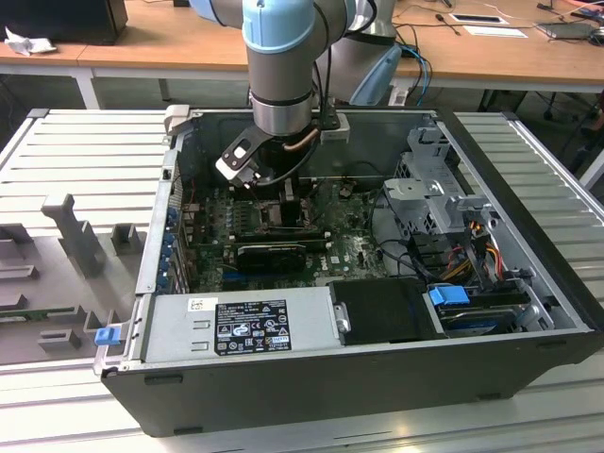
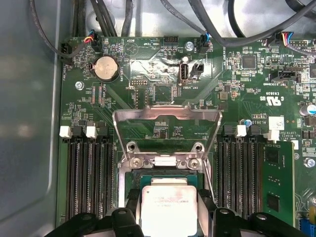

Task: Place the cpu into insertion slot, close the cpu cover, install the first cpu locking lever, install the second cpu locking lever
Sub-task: 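Place the cpu into insertion slot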

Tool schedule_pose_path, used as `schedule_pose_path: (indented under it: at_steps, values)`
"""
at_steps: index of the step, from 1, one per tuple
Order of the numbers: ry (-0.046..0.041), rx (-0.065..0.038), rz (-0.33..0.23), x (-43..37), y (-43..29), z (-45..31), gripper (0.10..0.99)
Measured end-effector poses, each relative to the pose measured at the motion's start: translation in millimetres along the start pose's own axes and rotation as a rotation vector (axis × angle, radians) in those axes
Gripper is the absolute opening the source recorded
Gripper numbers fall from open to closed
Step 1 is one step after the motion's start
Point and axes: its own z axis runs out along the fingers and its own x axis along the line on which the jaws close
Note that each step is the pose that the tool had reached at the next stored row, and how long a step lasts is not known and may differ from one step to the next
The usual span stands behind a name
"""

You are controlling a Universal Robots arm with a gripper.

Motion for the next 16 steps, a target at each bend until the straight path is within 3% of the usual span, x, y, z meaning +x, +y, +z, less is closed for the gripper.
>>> schedule_pose_path:
  at_steps: [5, 7, 10, 16]
  values:
    - [0.0004, 0.0, 0.0, 0.0, 0.0, 0.3, 0.541]
    - [0.0004, 0.0, 0.0, 0.1, 0.1, 0.4, 0.616]
    - [0.0005, 0.0, 0.0, 0.4, 0.0, 0.3, 0.616]
    - [0.0004, 0.001, 0.0, 0.5, 0.6, -6.5, 0.6]
